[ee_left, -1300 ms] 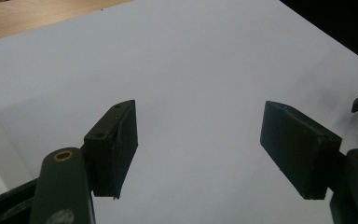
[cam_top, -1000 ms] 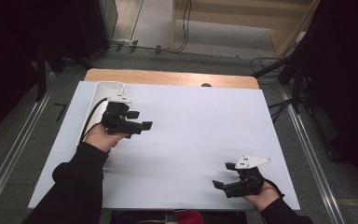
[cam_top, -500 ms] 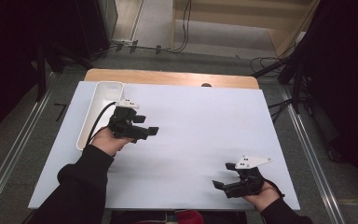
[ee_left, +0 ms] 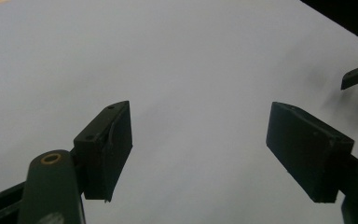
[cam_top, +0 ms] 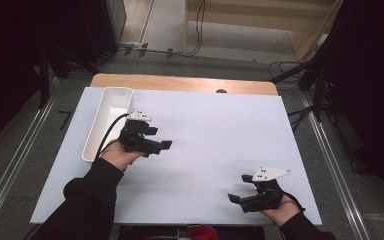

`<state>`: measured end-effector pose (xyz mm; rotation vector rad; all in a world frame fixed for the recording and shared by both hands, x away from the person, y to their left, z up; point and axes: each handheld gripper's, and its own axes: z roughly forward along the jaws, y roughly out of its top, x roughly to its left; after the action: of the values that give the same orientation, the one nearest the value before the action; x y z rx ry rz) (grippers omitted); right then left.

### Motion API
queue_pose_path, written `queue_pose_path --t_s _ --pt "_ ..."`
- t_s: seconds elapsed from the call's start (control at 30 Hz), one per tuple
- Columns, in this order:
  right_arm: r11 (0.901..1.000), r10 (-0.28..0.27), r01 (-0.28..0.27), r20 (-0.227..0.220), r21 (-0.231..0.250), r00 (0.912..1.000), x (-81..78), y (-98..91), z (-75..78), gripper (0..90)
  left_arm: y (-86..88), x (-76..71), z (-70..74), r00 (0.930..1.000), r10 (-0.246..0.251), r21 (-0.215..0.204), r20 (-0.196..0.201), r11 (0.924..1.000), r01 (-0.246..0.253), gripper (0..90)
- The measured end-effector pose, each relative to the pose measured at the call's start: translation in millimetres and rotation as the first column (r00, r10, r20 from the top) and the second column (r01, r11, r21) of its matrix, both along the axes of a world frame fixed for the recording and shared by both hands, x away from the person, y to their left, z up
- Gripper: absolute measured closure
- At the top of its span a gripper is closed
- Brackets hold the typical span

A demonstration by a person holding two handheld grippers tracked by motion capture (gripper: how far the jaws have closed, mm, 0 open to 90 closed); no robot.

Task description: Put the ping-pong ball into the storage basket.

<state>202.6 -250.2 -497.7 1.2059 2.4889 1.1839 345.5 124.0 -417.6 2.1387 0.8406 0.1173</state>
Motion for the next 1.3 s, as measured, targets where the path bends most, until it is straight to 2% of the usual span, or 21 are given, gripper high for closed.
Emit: queue_pose_path --t_s 0.43,0.57,0.63,0.97,1.03,1.3 --pt "1.0000 0.003 -0.003 0.001 -0.001 1.0000 0.0 0.5 -0.5 12.2 -1.4 -6.7 -11.2 0.9997 -0.026 0.007 -0.004 0.9996 0.026 23.1" --pt "1.0000 0.004 -0.004 -0.002 0.000 1.0000 -0.2 0.8 -0.6 12.1 -2.5 -8.6 -13.4 0.9997 -0.026 0.022 0.000 0.9994 0.026 23.1" --pt "1.0000 0.003 -0.003 -0.004 0.001 1.0000 -0.3 0.7 -0.6 12.2 -2.3 -9.9 -14.9 0.9996 -0.028 0.011 0.004 0.9996 0.028 23.1" --pt "1.0000 0.006 -0.006 -0.004 0.001 1.0000 -0.2 1.1 -1.0 12.2 0.1 -15.7 -22.1 0.9990 -0.044 0.023 0.004 0.9988 0.044 23.0" --pt "1.0000 0.006 -0.006 -0.004 0.001 1.0000 -0.2 1.2 -1.0 12.2 0.9 -17.3 -22.8 0.9992 -0.040 0.011 0.006 0.9991 0.040 23.0" --pt "0.9999 0.011 -0.011 -0.004 -0.002 0.9999 0.1 1.2 -1.2 12.2 2.1 -20.7 -27.1 0.9989 -0.045 0.015 0.008 0.9989 0.045 23.0"
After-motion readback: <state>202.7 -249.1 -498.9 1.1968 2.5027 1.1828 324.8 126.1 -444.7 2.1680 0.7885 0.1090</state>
